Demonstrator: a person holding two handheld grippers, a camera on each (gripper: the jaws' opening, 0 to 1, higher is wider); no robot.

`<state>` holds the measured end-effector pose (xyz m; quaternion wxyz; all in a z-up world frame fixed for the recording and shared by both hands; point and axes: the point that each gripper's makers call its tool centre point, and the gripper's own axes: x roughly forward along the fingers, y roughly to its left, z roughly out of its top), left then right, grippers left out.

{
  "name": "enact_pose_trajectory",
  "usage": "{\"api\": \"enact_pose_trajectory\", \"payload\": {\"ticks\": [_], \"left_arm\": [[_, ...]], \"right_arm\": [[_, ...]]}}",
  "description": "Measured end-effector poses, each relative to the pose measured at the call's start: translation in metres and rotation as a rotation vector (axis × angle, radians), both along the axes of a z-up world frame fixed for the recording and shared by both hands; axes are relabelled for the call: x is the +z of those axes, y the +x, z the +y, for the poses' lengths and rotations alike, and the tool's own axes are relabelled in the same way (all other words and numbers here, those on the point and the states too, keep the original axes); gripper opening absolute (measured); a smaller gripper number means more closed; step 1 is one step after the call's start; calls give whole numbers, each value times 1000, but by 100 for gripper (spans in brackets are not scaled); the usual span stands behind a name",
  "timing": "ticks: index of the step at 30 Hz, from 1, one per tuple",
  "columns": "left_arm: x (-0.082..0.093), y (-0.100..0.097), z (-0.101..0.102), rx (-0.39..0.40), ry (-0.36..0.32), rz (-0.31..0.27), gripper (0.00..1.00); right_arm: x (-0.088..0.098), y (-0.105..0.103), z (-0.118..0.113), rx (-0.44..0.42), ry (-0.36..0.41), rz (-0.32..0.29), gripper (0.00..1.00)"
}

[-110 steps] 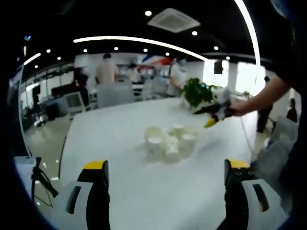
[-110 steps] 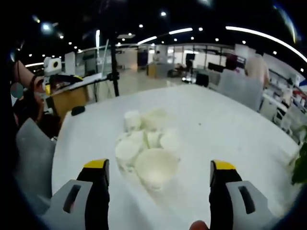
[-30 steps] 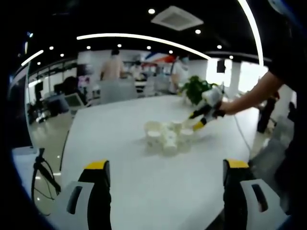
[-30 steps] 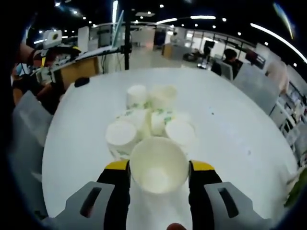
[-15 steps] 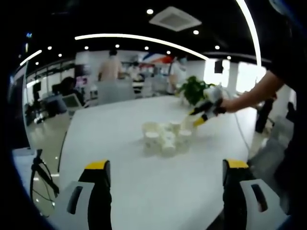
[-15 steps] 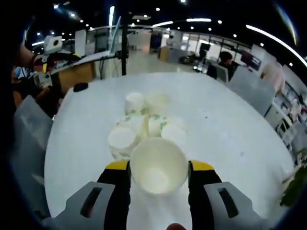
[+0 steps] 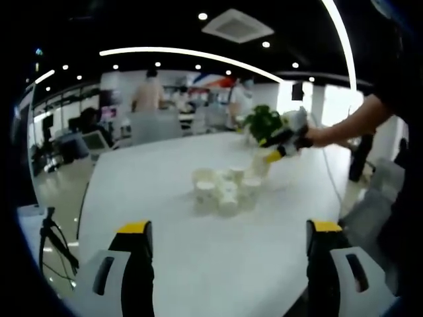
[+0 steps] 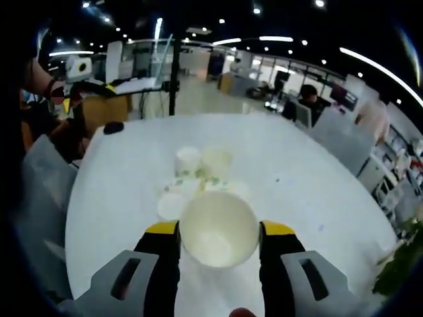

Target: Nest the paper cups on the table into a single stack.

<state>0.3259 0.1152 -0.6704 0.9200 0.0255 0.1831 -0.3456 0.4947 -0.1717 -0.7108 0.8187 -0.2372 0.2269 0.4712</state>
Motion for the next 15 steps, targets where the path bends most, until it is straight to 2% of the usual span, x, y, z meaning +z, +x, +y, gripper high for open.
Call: {"api": "enact_pose_trajectory", "payload": {"ticks": [6,15], "left_arm": [[1,0,-3,-6,-10,-7,97],[0,-1,-8,-18,-26,0,96]], "right_arm": [[16,-3,1,-8,28,0,43],[51,-24,13,10,96,0,43]]}}
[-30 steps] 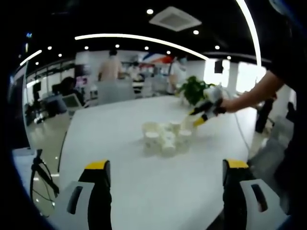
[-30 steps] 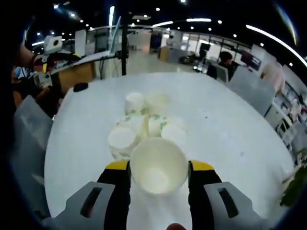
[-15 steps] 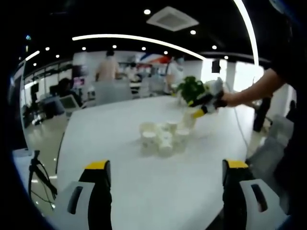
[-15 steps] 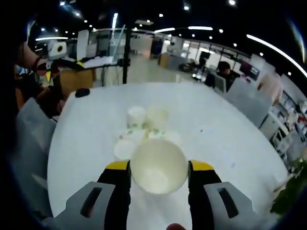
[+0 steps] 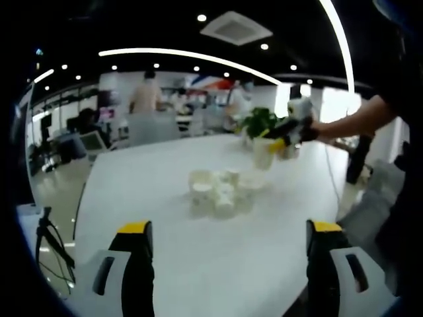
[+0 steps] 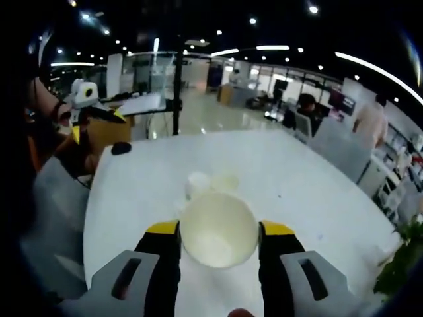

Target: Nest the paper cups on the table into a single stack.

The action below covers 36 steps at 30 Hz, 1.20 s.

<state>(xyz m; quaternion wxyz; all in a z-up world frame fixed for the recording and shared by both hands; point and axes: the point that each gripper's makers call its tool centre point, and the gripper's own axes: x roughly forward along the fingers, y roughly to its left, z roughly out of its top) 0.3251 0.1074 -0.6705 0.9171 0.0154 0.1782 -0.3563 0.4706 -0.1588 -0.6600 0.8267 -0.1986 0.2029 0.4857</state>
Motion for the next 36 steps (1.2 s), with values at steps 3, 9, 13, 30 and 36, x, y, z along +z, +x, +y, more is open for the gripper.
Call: {"api": "enact_pose_trajectory", "payload": {"ticks": [3,9,13,30,36], "left_arm": [[1,0,-1,-4,-5,-4,96],[4,1,-2,-9,-4,-16,96],[6,1,-1,-10,-9,-20,96],[7,3,1,-28,-7,-24,96],[7,4,1,-29,-10,-25,96]], "right_arm": [[9,-6,4,12,8,-13,43],[27,-23,17,30,50,-11,43],[37,-35,28,46,81,-8,42],[59,-81,71,140,146,7,42],[56,-93,81,173,146,16,42]]}}
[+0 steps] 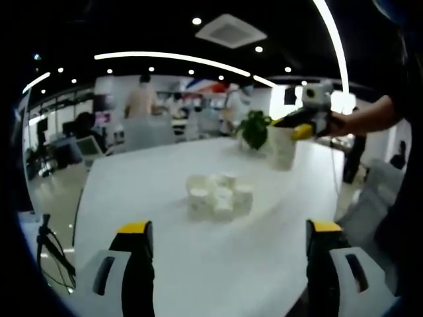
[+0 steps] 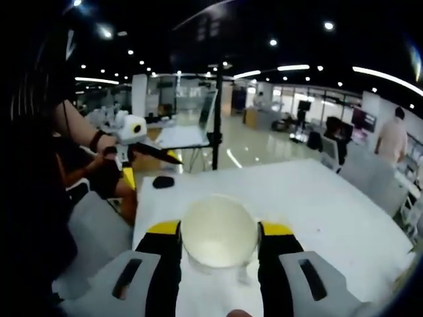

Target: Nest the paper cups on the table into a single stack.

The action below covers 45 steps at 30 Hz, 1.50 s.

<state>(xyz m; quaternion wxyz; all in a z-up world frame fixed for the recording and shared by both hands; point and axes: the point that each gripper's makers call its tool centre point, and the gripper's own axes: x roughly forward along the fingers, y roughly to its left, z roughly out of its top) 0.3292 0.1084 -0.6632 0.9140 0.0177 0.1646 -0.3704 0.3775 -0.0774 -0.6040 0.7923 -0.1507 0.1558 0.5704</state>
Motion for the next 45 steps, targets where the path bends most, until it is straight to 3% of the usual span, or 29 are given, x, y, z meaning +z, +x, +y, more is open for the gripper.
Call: {"api": "enact_pose_trajectory", "payload": {"ticks": [20,33,40,45], "left_arm": [[-6,-4,3,18,-7,17,95],[-10,-9,5,22,1,35,95],[-12,-11,3,9,17,43,95],[-11,-9,3,10,22,49,95]], "right_arm": [[-28,-34,29,88,-3,34,41],[-62,-56,36,136,-41,51,41],[-78,-59,39,147,-52,15,41],[-91,-59,42,147,-49,32,41]]}}
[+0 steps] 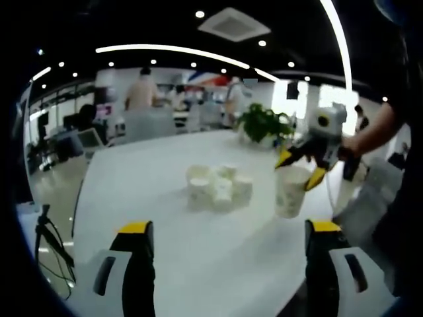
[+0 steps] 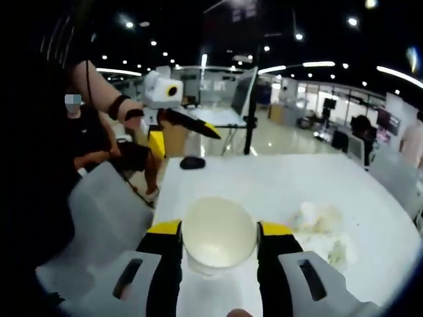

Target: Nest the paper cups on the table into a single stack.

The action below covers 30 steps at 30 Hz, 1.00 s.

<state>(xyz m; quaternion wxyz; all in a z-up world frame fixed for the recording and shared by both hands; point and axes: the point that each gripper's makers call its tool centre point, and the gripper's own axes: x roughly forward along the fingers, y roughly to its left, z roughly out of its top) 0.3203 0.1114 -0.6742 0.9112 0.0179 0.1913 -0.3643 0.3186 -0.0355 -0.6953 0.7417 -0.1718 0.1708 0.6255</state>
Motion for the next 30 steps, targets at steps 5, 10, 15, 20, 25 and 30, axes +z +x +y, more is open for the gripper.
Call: {"api": "enact_pose_trajectory", "payload": {"ticks": [5,10,15,20,25,30], "left_arm": [[-2,1,-1,-3,7,8,95],[-2,2,-2,-4,8,12,95],[-1,4,-3,-4,6,10,95],[-4,4,-4,-6,11,15,95],[-6,4,-5,-8,9,25,95],[-7,4,-6,-14,12,29,95]], "right_arm": [[-11,1,1,-4,4,10,40],[-23,2,-1,-5,-9,10,40],[-41,-3,-2,19,-49,-23,40],[-54,-8,-2,32,-63,-12,40],[-66,-11,-1,39,-78,6,40],[-72,-13,0,33,-74,18,40]]}}
